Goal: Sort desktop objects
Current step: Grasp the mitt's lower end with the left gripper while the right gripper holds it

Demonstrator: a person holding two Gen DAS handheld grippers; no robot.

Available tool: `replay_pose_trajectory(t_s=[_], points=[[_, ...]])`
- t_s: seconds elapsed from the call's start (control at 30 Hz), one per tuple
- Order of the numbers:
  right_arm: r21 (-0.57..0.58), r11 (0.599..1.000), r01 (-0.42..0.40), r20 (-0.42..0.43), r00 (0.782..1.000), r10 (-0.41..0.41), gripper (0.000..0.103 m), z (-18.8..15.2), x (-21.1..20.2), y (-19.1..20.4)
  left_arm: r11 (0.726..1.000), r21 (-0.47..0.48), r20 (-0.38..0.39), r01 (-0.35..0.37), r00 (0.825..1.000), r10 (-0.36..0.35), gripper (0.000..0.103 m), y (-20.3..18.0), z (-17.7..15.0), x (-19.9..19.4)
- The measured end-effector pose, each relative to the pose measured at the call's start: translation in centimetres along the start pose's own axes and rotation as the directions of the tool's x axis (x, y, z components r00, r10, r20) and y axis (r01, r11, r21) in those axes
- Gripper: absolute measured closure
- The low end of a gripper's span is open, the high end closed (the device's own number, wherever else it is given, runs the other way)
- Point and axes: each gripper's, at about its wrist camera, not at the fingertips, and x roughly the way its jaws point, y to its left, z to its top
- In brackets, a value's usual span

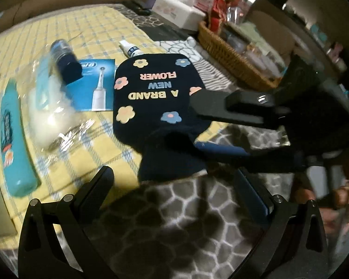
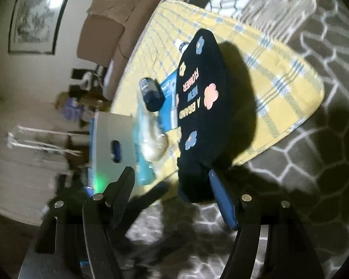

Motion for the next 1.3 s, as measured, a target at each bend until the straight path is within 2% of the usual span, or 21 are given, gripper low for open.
replay_pose_trajectory(t_s=[0.07, 0.1, 0.13, 0.17, 0.2, 0.3, 0.33, 0.4, 0.53, 0.6, 0.67, 0.73, 0.77, 0.9, 0.93, 0.97, 1.0, 1.17, 1.3], points=[[0.050, 0.997, -0.067, -0.023, 0.997, 0.068, 0.033, 0.2, 0.1, -0.8, 0.999, -0.006, 0.001, -0.032, 0.999, 0.032, 0.000, 0.0, 0.2, 0.7], [0.080, 0.991, -0.109, -0.032, 0.993, 0.112, 0.032, 0.3, 0.2, -1.3, 1.000, -0.021, 0.003, -0.019, 1.000, 0.019, 0.000, 0.2, 0.3, 0.9], [0.086, 0.989, -0.119, -0.027, 0.992, 0.122, 0.032, 0.5, 0.0, -1.5, 0.999, -0.041, 0.008, -0.002, 1.000, 0.003, 0.000, 0.5, 0.3, 1.0], [0.089, 0.988, -0.129, -0.024, 0.991, 0.132, 0.032, 0.6, -0.3, -1.6, 0.999, -0.053, 0.010, -0.003, 1.000, 0.004, 0.007, 0.6, 0.4, 1.2], [0.088, 0.988, -0.129, -0.018, 0.991, 0.131, 0.033, 0.9, -0.5, -1.5, 0.998, -0.060, 0.003, -0.037, 0.999, 0.037, 0.017, 0.9, 0.4, 1.5], [0.015, 1.000, 0.009, 0.084, 0.996, -0.011, 0.033, 2.1, -2.5, -0.4, 0.998, -0.043, 0.012, -0.035, 0.999, 0.036, 0.026, 1.0, 0.2, 1.4], [-0.027, 0.995, 0.093, 0.135, 0.987, -0.088, 0.033, 2.5, -3.3, 0.3, 0.999, -0.036, 0.012, -0.030, 0.999, 0.031, 0.028, 1.0, 0.2, 1.3], [-0.072, 0.981, 0.179, 0.179, 0.970, -0.164, 0.033, 2.9, -4.0, 0.8, 0.999, -0.045, 0.012, -0.023, 1.000, 0.024, 0.029, 1.1, 0.2, 1.2], [-0.069, 0.965, 0.253, 0.179, 0.955, -0.238, 0.035, 4.0, -2.2, -0.1, 0.999, -0.047, 0.023, -0.008, 1.000, 0.009, 0.029, 1.2, -0.2, 1.0], [-0.061, 0.966, 0.252, 0.159, 0.958, -0.240, 0.050, 4.5, -1.2, -1.0, 0.999, -0.043, 0.032, 0.001, 0.999, 0.000, 0.029, 1.3, -0.3, 1.0], [-0.047, 0.976, 0.214, 0.155, 0.966, -0.205, 0.057, 4.5, -1.1, -2.0, 0.999, -0.041, 0.035, 0.012, 0.999, -0.010, 0.029, 1.3, -0.3, 0.9], [-0.033, 0.985, 0.169, 0.140, 0.977, -0.163, 0.058, 4.8, -1.2, -2.6, 0.999, -0.039, 0.034, 0.026, 0.999, -0.025, 0.029, 1.4, -0.3, 0.8], [-0.033, 0.987, 0.157, 0.136, 0.979, -0.151, 0.058, 4.8, -1.3, -2.7, 0.999, -0.037, 0.031, 0.030, 0.999, -0.028, 0.027, 1.4, -0.3, 0.8], [0.009, 0.996, 0.093, 0.136, 0.986, -0.094, 0.059, 5.0, -1.5, -3.5, 0.999, 0.027, 0.022, -0.031, 0.999, 0.030, 0.023, -0.1, -0.5, 1.2], [0.013, 0.995, 0.096, 0.140, 0.985, -0.097, 0.063, 5.0, -1.6, -3.5, 0.996, 0.061, 0.019, -0.064, 0.998, 0.063, 0.028, -0.7, -0.6, 1.4], [0.008, 0.994, 0.107, 0.142, 0.984, -0.107, 0.076, 4.9, -1.6, -3.4, 0.993, 0.084, 0.016, -0.079, 0.997, 0.078, 0.043, -1.2, -0.7, 1.5], [-0.001, 0.993, 0.114, 0.144, 0.983, -0.113, 0.083, 4.8, -1.7, -3.2, 0.992, 0.102, 0.012, -0.069, 0.998, 0.068, 0.046, -1.5, -0.7, 1.5], [-0.041, 0.989, 0.140, 0.157, 0.979, -0.132, 0.085, 4.5, -2.3, -1.5, 0.993, 0.104, 0.000, -0.050, 0.999, 0.051, 0.049, -1.8, -0.5, 0.8], [-0.097, 0.988, 0.117, 0.173, 0.980, -0.099, 0.087, 3.8, -2.9, 1.1, 0.996, 0.089, 0.042, -0.007, 0.999, 0.003, 0.053, -1.8, -0.3, -2.3]])
